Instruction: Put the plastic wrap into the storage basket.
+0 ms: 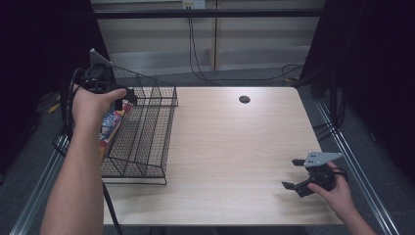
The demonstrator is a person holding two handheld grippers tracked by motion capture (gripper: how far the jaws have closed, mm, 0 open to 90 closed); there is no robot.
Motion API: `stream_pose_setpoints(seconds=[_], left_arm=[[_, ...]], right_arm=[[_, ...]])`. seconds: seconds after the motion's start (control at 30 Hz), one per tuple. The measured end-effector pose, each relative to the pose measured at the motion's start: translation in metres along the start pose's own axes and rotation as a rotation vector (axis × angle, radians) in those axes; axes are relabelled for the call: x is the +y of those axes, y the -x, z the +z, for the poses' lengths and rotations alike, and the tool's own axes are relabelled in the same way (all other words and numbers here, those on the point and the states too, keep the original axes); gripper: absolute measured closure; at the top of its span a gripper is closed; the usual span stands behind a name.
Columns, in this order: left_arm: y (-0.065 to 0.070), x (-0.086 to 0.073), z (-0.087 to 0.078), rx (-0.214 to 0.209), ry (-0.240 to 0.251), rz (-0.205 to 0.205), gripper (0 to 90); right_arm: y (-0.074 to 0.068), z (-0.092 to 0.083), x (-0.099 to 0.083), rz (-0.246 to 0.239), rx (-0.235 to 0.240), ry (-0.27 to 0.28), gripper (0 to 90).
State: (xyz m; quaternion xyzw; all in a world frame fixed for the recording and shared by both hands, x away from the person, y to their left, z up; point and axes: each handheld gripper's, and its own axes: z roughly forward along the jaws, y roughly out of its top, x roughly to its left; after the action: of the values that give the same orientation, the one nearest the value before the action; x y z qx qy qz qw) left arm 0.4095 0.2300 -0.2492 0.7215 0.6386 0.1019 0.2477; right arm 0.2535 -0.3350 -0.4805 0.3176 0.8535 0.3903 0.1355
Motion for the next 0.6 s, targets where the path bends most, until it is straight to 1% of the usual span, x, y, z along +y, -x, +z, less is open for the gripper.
stream_pose_setpoints(seconds=[0.07,0.13,0.2,0.23,0.27,0.3,0.33,0.4,0.6], left_arm=[[0.004,0.000,0.002,-0.001,0.002,0.011,17.1],[0.011,0.001,0.003,-0.012,-0.003,0.020,16.9],[0.017,0.001,0.006,-0.014,-0.003,0.040,16.8],[0.020,0.001,0.008,-0.015,-0.003,0.043,16.7],[0.023,0.002,0.009,-0.019,-0.007,0.055,16.4],[0.025,0.002,0.010,-0.022,-0.007,0.056,16.2],[0.027,0.002,0.010,-0.023,-0.001,0.061,16.1],[0.033,0.003,0.012,-0.033,0.001,0.069,16.1],[0.047,0.003,0.018,-0.058,0.001,0.107,15.2]], right_arm=[[0.000,0.001,0.000,0.000,0.004,-0.002,5.2],[-0.001,0.001,0.000,-0.001,0.006,-0.003,5.2],[-0.001,0.000,-0.001,-0.006,0.003,-0.004,5.2],[0.000,0.000,-0.001,-0.003,0.006,-0.002,5.2],[0.000,-0.001,-0.001,0.000,0.000,-0.004,5.2],[0.000,-0.001,-0.002,0.001,-0.002,-0.003,5.2],[0.001,-0.001,-0.002,0.004,0.002,0.000,5.3],[0.001,-0.003,-0.002,0.005,-0.010,0.000,5.3],[0.001,-0.003,-0.002,0.005,-0.006,0.004,5.3]])
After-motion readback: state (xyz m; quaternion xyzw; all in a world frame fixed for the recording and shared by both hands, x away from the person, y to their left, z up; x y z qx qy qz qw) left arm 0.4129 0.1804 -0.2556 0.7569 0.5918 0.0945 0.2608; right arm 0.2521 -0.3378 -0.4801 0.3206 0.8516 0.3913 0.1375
